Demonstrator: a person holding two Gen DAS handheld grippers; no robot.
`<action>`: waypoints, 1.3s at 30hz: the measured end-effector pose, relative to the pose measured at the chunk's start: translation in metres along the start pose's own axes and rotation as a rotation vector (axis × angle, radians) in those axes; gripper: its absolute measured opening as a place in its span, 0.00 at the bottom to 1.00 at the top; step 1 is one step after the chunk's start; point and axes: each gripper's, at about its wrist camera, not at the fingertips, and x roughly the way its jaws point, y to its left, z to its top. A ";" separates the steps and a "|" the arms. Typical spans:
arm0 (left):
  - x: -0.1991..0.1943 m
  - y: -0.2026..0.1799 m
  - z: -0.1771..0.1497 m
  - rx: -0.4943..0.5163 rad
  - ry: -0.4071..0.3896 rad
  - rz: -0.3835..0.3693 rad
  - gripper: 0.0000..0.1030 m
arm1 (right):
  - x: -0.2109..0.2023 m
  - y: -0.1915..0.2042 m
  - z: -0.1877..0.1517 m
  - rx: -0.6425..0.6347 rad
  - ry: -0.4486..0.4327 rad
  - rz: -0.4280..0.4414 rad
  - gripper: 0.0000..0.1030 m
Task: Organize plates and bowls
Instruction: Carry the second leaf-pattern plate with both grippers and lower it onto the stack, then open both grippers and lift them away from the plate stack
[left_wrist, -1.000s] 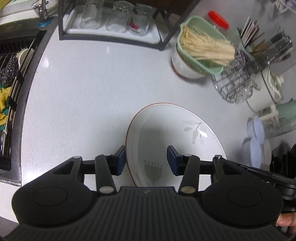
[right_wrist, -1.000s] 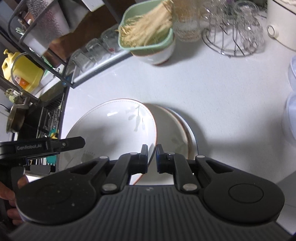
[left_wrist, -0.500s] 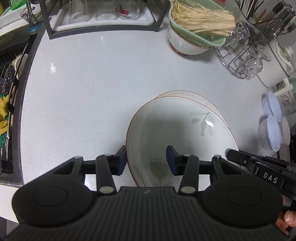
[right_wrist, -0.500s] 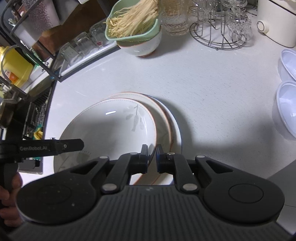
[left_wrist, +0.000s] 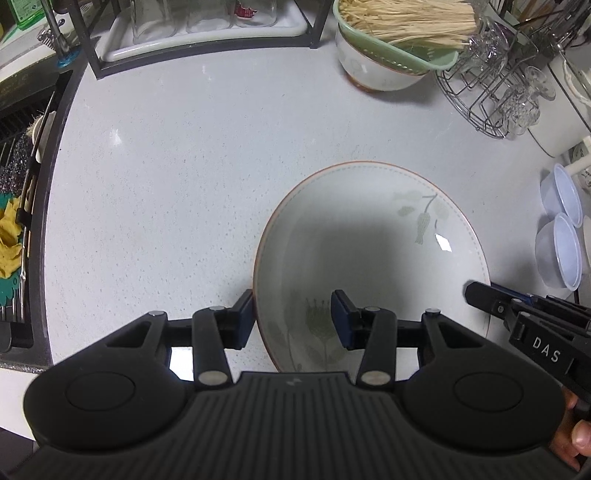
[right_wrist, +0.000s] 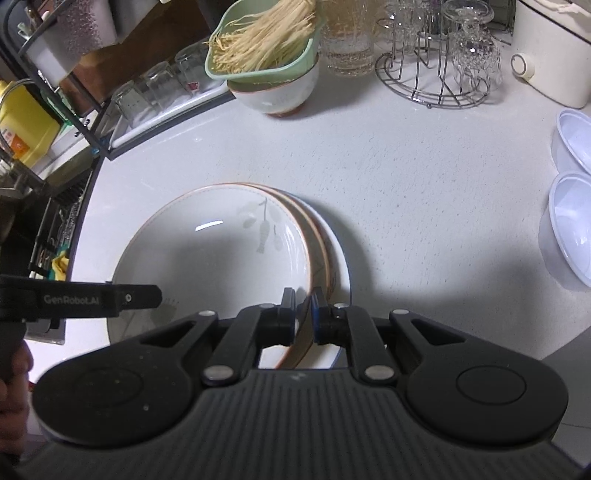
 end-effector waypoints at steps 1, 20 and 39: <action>-0.001 0.000 0.000 -0.003 -0.003 -0.003 0.48 | 0.000 -0.001 0.000 0.001 -0.002 0.000 0.11; -0.028 0.022 -0.007 -0.174 -0.017 -0.079 0.50 | -0.004 -0.012 0.001 -0.041 -0.056 0.025 0.11; -0.120 -0.025 -0.029 -0.076 -0.307 -0.035 0.50 | -0.090 -0.012 0.008 -0.142 -0.337 0.122 0.11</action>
